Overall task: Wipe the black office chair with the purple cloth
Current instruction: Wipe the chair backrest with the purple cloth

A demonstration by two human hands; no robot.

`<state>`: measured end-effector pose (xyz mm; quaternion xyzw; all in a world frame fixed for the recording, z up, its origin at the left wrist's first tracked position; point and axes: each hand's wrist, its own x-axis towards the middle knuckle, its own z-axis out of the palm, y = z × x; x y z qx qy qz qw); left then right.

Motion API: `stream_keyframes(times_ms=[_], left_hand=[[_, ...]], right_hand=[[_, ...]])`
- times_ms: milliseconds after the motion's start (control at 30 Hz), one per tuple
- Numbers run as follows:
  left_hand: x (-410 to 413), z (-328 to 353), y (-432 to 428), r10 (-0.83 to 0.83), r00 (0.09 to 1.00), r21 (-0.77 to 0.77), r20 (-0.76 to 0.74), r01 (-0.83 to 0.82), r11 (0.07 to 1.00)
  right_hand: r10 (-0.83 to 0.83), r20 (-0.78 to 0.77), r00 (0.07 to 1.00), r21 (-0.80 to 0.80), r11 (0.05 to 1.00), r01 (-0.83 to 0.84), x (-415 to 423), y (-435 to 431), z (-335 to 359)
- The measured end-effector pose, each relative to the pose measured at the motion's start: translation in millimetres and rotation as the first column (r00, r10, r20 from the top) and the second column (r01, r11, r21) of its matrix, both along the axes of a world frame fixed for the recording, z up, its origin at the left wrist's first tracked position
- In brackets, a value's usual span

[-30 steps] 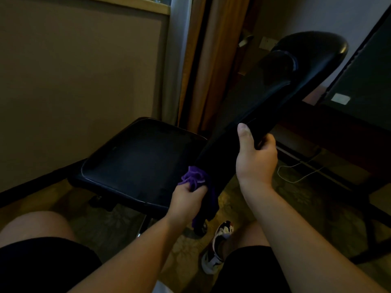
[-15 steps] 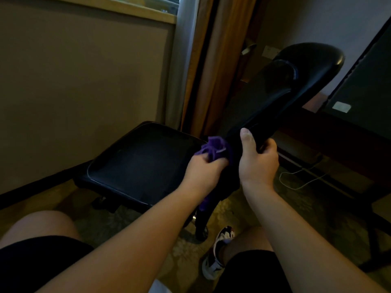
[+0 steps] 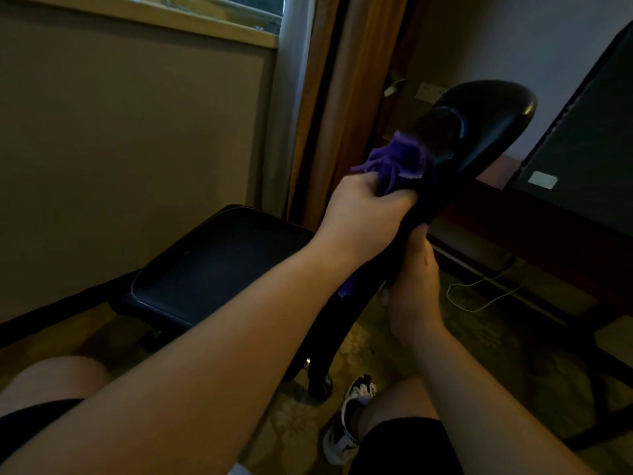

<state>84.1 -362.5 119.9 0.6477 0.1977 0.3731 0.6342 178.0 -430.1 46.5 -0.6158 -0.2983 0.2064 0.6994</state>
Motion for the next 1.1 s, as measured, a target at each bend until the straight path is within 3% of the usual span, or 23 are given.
stream_keyframes(times_ms=[133,433,700,767,867,1100], left_hand=[[1,4,0,0.024,0.999,0.073,-0.026,-0.022,0.997],[-6,-38,1,0.059,0.998,-0.030,0.018,-0.059,0.998],[-24,-117,1,0.132,0.932,-0.139,-0.338,-0.188,0.972],[-25,-121,-2,0.159,0.917,-0.137,-0.367,-0.222,0.965],[-22,-101,-5,0.168,0.933,-0.110,-0.318,-0.213,0.971],[1,6,2,0.104,0.993,0.137,-0.054,-0.096,0.986]], right_hand=[[0.009,0.014,1.000,-0.002,1.000,-0.009,4,-2,-3],[0.002,0.025,1.000,-0.046,0.999,-0.001,1,-4,-3],[0.017,0.032,0.999,-0.081,0.997,-0.014,-2,-3,-2],[-0.001,0.050,0.999,-0.084,0.996,0.005,-1,-2,-1],[-0.010,0.073,0.997,-0.066,0.998,0.015,0,-2,-1],[0.034,0.061,0.998,-0.024,0.999,-0.033,-4,-5,2]])
